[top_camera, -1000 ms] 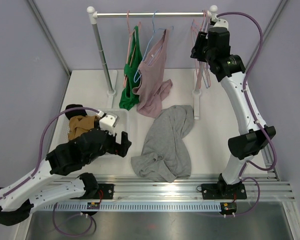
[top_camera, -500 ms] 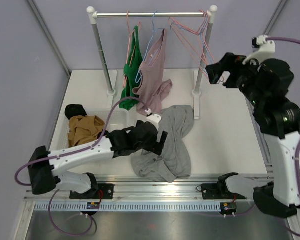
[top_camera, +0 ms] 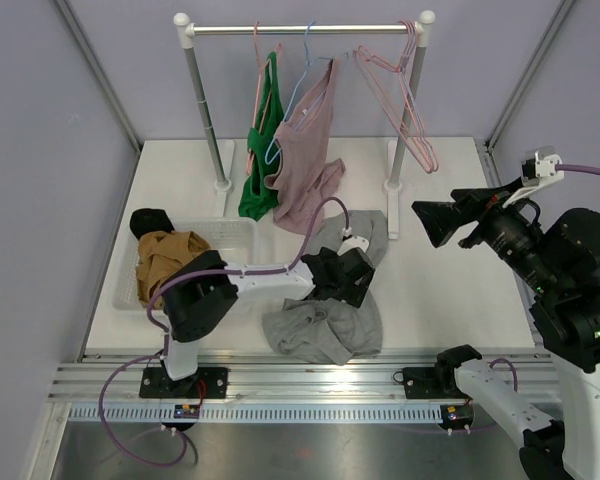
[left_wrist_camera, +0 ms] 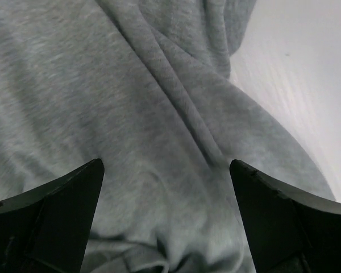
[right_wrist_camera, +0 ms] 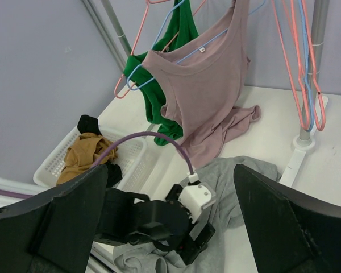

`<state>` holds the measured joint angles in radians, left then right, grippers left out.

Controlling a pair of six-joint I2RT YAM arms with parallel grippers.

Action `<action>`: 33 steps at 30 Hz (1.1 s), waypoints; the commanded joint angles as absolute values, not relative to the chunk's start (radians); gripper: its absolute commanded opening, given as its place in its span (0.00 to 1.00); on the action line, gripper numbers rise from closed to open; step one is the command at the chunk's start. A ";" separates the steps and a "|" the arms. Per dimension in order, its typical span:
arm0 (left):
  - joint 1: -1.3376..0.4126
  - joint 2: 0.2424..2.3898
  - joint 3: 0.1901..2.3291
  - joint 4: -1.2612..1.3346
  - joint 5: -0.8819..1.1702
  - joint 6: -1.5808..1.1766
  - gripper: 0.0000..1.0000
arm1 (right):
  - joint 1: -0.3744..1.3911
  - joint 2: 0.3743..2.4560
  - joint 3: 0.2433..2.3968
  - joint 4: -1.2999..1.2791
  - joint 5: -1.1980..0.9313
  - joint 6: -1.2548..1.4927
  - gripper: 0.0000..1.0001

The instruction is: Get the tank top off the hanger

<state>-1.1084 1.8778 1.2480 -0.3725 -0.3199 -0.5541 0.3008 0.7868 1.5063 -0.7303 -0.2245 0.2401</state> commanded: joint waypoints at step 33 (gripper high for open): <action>-1.004 1.238 1.817 -0.992 -0.940 -0.361 0.00 | 0.299 0.724 1.466 -0.675 -0.258 0.241 0.99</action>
<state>-1.0641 1.3010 1.7256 -0.9520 -0.8612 -0.4355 0.3008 0.7204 1.4704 -0.7223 -0.2535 0.2359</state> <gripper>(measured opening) 0.026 0.993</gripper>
